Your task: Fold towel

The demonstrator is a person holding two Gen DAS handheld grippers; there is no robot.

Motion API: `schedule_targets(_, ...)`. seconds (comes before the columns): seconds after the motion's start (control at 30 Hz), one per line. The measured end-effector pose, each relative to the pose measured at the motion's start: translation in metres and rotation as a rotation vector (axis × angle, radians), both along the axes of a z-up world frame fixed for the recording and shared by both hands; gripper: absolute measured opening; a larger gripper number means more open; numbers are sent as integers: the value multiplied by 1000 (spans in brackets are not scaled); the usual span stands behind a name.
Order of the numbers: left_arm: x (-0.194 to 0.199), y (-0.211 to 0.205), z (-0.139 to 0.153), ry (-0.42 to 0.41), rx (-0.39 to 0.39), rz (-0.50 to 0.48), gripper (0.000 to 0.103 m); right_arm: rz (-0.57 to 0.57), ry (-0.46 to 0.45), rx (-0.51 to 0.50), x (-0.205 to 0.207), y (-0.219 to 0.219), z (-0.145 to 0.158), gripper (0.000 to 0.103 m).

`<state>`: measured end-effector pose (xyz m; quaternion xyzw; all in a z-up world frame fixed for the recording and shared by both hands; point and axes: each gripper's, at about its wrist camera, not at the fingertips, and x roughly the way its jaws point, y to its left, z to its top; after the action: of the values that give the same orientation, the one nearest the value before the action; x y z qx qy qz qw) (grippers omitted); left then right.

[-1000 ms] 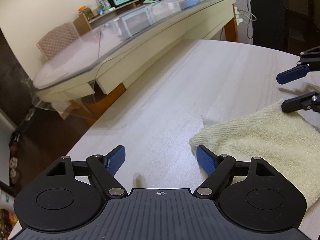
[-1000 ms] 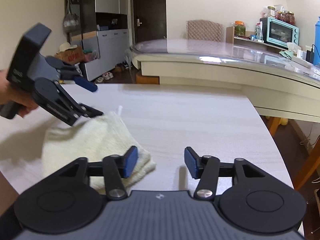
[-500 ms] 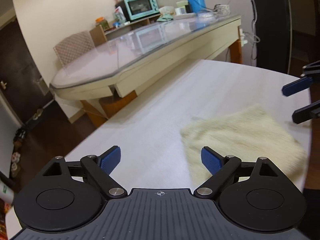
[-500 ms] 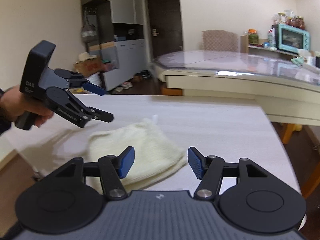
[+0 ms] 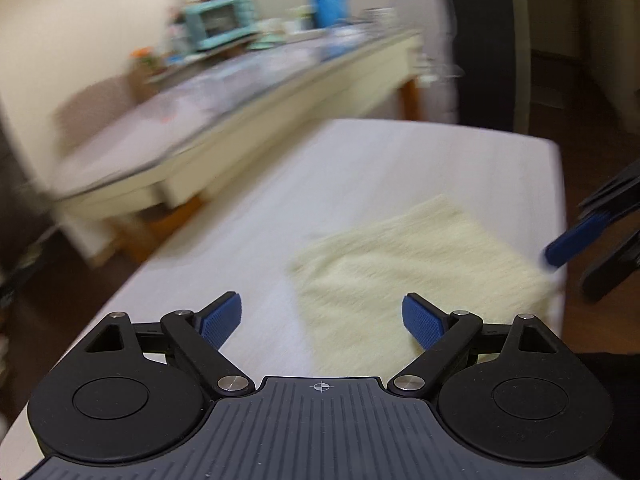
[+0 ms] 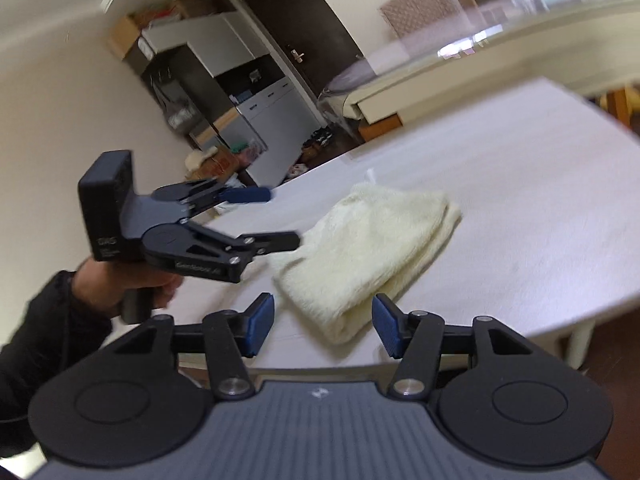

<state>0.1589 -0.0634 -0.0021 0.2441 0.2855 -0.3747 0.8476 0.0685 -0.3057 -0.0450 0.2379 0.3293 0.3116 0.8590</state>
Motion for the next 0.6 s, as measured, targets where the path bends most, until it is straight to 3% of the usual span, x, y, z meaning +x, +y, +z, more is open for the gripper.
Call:
schedule_targets(0.17, 10, -25, 6, 66, 29, -194, 92, 4, 10, 68, -4, -1, -11, 59)
schedule_targets(0.6, 25, -65, -5, 218, 101, -423, 92, 81, -15, 128, 9, -2, -19, 62)
